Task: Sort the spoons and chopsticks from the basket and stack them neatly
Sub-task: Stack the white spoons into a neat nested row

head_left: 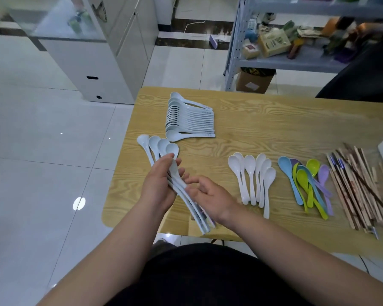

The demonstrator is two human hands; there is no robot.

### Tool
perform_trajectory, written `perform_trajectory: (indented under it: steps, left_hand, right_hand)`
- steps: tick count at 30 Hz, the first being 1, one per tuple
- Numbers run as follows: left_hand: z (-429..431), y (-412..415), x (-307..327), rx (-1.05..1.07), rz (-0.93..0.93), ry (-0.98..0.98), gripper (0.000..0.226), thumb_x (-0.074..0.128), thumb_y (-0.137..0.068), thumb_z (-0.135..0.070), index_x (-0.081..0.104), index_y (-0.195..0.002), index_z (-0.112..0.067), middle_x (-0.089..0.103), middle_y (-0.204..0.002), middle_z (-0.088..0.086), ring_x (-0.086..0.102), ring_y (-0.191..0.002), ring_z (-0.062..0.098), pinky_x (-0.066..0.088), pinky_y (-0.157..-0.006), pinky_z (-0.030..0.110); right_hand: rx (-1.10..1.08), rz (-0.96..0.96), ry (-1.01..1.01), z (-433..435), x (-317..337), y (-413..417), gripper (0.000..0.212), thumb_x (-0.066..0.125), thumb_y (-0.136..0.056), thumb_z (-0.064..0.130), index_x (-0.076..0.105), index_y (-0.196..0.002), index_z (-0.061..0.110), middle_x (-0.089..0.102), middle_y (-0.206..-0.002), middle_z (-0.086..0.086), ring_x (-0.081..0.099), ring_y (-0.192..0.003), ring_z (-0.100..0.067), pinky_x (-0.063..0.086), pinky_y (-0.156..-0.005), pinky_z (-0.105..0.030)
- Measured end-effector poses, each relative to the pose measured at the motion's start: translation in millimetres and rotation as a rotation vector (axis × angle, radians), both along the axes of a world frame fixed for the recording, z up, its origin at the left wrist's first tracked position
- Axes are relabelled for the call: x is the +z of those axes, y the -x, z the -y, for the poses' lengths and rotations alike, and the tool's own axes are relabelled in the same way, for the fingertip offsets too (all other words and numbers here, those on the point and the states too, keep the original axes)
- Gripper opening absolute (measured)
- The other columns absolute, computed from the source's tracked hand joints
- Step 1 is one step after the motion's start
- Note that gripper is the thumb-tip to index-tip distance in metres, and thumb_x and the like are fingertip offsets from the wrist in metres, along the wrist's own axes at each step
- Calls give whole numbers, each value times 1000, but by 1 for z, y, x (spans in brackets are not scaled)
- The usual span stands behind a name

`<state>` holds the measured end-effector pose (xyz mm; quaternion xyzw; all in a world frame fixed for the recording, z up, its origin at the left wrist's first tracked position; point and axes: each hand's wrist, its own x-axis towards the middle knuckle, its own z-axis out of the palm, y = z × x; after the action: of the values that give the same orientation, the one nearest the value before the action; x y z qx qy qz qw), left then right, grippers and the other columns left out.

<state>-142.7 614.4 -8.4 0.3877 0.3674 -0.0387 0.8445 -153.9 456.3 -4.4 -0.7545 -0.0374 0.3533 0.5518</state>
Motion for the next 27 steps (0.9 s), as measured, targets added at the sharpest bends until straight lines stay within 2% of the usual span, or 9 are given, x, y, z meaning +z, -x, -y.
perform_trajectory:
  steps: [2, 4, 8, 11, 15, 16, 21, 24, 27]
  left_hand:
    - [-5, -1, -1, 75, -29, 48, 22, 62, -96, -23, 62, -114, -10, 66, -115, 9, 65, -97, 21, 56, -79, 34]
    - [-13, -2, 1, 77, -21, 70, 25, 65, -95, -23, 62, -115, -10, 67, -112, 8, 66, -95, 20, 57, -77, 32]
    - [-31, -2, 0, 43, -4, 106, 31, 67, -93, -23, 61, -119, -9, 63, -104, 7, 63, -83, 18, 59, -70, 28]
    - [-50, -4, -1, -26, 44, 124, 39, 71, -87, -21, 59, -121, -6, 59, -99, 7, 65, -75, 18, 60, -77, 36]
    - [-79, -3, -4, -170, 47, 5, 2, 64, -91, -12, 62, -92, -13, 63, -80, 4, 65, -73, 19, 52, -85, 47]
    - [-85, -2, -5, -190, 45, -18, 7, 63, -91, -8, 61, -90, -14, 62, -78, 5, 63, -72, 20, 50, -83, 47]
    - [-97, -7, -15, -161, 51, 8, 18, 52, -91, 5, 56, -98, -11, 63, -90, 8, 61, -79, 22, 53, -82, 39]
    - [-96, -17, -24, -254, 51, -96, 12, 58, -94, -11, 65, -103, -15, 71, -97, 3, 63, -92, 24, 49, -87, 42]
    - [-100, -33, -41, -371, -13, -326, 26, 55, -94, -40, 70, -115, -36, 67, -120, -9, 64, -111, 15, 50, -102, 42]
  right_hand:
    - [66, -264, -40, -5, 1, 4, 31, 64, -97, 37, 50, -120, 22, 71, -93, -8, 71, -73, -28, 60, -82, -53]
    - [101, -495, -154, -10, 2, 8, 26, 61, -100, 34, 53, -115, 15, 65, -82, -9, 66, -67, -24, 57, -85, -55]
    - [10, -785, -324, -21, 5, 7, 51, 46, -96, 62, 63, -106, 15, 40, -64, 2, 40, -49, -9, 55, -65, -36]
    - [-35, -754, -281, -37, 4, 4, 57, 37, -98, 67, 61, -97, 16, 29, -60, 3, 29, -45, -8, 44, -52, -26]
    - [-44, -672, -194, -54, -4, 0, 52, 35, -102, 59, 58, -90, 14, 31, -57, 3, 31, -46, -10, 41, -52, -26]
    - [-35, -653, -165, -57, -5, -1, 50, 35, -103, 57, 57, -90, 14, 33, -58, 2, 35, -48, -11, 41, -52, -26]
    - [-8, -532, -110, -65, -14, -11, 46, 40, -106, 45, 65, -111, 7, 50, -69, 2, 41, -52, -8, 32, -48, -19]
    - [-35, -441, -74, -62, -21, -22, 43, 42, -106, 41, 68, -113, 7, 44, -66, 3, 38, -53, -9, 29, -50, -21]
    - [-123, -366, -15, -52, -34, -36, 40, 45, -106, 39, 70, -107, 8, 44, -64, 2, 38, -51, -10, 30, -50, -22]
